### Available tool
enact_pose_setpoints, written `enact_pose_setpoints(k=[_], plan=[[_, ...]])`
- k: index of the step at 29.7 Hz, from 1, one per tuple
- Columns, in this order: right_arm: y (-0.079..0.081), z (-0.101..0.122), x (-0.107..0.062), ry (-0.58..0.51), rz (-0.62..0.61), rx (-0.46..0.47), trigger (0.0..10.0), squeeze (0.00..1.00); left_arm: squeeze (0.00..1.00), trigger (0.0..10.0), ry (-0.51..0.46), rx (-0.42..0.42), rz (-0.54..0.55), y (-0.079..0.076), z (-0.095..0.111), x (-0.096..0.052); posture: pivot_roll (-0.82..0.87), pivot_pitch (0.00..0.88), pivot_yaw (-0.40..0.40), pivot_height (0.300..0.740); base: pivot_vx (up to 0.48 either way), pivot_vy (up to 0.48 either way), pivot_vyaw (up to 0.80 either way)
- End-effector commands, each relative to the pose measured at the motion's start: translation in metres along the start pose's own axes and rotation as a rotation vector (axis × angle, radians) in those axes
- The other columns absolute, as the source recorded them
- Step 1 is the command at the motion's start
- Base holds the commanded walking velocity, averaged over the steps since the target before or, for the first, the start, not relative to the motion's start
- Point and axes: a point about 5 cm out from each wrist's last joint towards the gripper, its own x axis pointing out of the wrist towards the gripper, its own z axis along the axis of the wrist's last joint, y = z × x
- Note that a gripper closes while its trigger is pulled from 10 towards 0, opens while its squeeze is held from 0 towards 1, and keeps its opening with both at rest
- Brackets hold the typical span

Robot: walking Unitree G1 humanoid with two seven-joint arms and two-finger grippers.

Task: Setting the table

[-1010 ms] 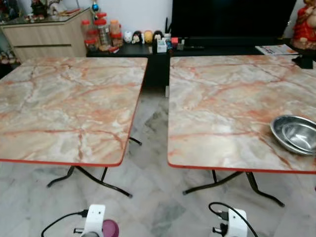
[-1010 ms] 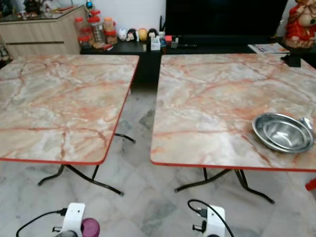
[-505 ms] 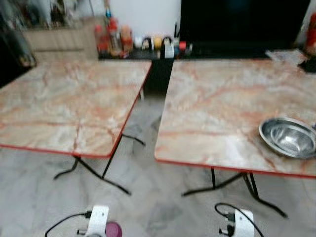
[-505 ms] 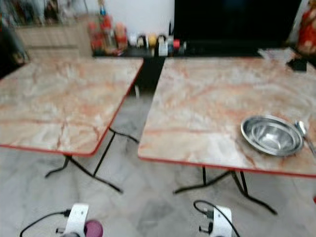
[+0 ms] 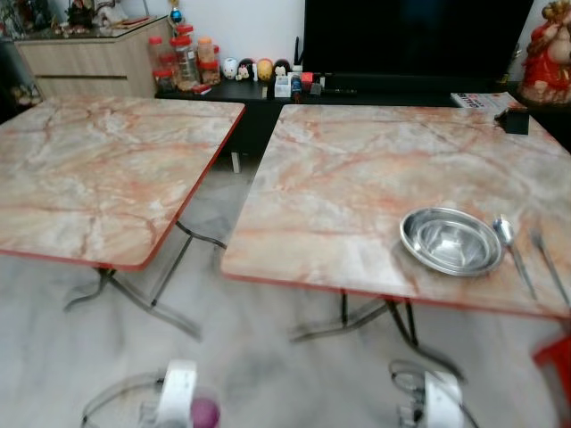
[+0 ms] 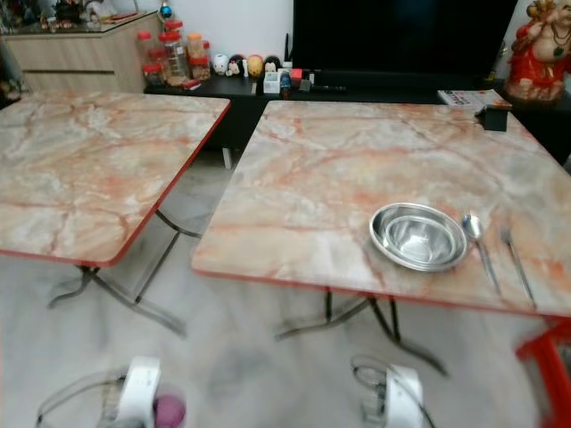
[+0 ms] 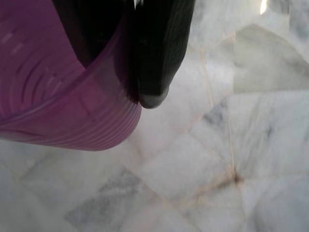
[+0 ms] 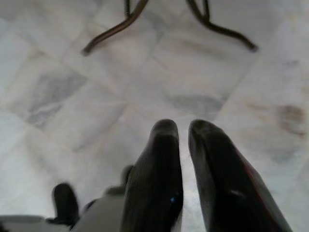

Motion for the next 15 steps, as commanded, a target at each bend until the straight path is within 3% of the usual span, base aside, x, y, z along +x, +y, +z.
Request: enact_pose_setpoints(k=[1, 4, 8, 15], plan=[[-0.0062, 0.0046, 0.0006, -0.017, -0.017, 0.010, 10.0, 0.00, 0.00, 10.0, -0.008, -0.004, -0.007, -0.0029, 0.0044, 0.0006, -0.06, 0.000, 0.002, 0.740, 0.000, -0.326, 0.00], [-0.0058, 0.0051, 0.0007, -0.019, -0.019, 0.037, 10.0, 0.00, 0.00, 10.0, -0.009, -0.006, -0.005, -0.0022, 0.0047, 0.0007, -0.06, 0.000, 0.003, 0.740, 0.000, -0.325, 0.00], [-0.0058, 0.0045, 0.0007, -0.013, -0.023, 0.028, 10.0, 0.00, 0.00, 10.0, -0.009, -0.006, -0.002, -0.0010, 0.0048, 0.0007, -0.06, 0.000, 0.005, 0.740, 0.000, -0.325, -0.73], [-0.0054, 0.0043, 0.0006, -0.016, -0.023, 0.020, 10.0, 0.00, 0.00, 10.0, -0.012, -0.007, 0.000, -0.0004, 0.0053, 0.0008, -0.06, 0.000, 0.005, 0.740, 0.000, -0.322, 0.00]])
